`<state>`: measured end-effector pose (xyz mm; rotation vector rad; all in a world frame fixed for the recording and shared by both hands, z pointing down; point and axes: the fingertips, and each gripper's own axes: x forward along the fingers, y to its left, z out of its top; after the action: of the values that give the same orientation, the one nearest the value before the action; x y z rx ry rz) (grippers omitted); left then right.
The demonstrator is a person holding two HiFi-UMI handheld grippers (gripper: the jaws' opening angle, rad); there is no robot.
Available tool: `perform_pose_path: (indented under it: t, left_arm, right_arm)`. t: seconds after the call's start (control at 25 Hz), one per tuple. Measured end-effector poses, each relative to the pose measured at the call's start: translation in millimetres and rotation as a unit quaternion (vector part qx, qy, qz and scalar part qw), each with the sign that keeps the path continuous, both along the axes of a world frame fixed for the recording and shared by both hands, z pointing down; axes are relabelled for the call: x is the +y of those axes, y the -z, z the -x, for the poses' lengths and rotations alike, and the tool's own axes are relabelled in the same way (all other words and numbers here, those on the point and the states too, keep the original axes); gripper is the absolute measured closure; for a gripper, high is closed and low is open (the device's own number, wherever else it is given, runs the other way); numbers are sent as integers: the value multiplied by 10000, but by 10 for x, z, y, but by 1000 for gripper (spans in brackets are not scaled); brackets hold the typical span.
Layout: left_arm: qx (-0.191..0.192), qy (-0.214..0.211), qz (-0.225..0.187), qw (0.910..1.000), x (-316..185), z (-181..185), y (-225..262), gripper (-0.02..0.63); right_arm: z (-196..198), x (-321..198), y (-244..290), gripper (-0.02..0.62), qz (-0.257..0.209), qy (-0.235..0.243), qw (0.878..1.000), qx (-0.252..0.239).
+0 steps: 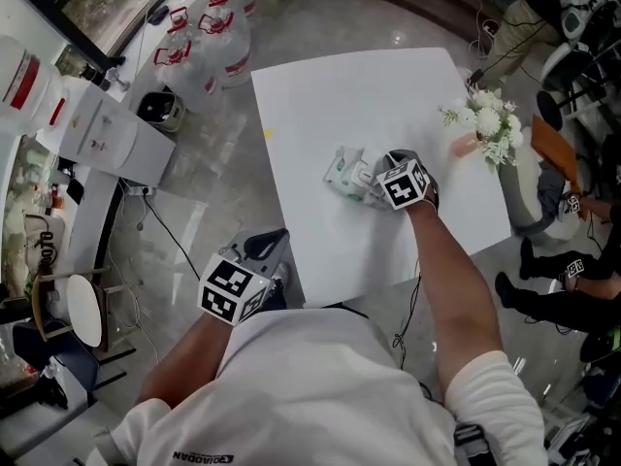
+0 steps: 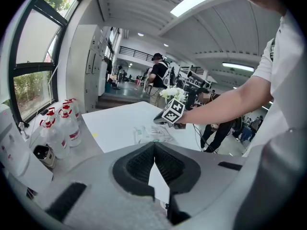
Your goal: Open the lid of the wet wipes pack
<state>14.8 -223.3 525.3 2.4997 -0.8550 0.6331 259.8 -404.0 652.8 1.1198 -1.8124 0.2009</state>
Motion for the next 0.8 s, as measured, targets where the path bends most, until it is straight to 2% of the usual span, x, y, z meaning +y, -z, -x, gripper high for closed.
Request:
perform_pose_path:
  t: [0.16, 0.32, 0.52, 0.8]
  left_arm:
    - [207, -205, -19, 9996, -30, -98, 89, 601]
    - [318, -471, -120, 9983, -39, -216, 172, 601]
    - [352, -794, -262, 9959, -48, -363, 247, 600]
    - [464, -1106, -478, 9916, -53, -555, 387, 601]
  right_arm:
    - [33, 191, 301, 555, -267, -188, 9991, -262]
    - [115, 470, 605, 569, -521, -428, 9948, -767]
    - [209, 848, 960, 581, -786, -704, 9852, -1347]
    - [495, 1350, 1581, 588, -1237, -820, 9674, -2050]
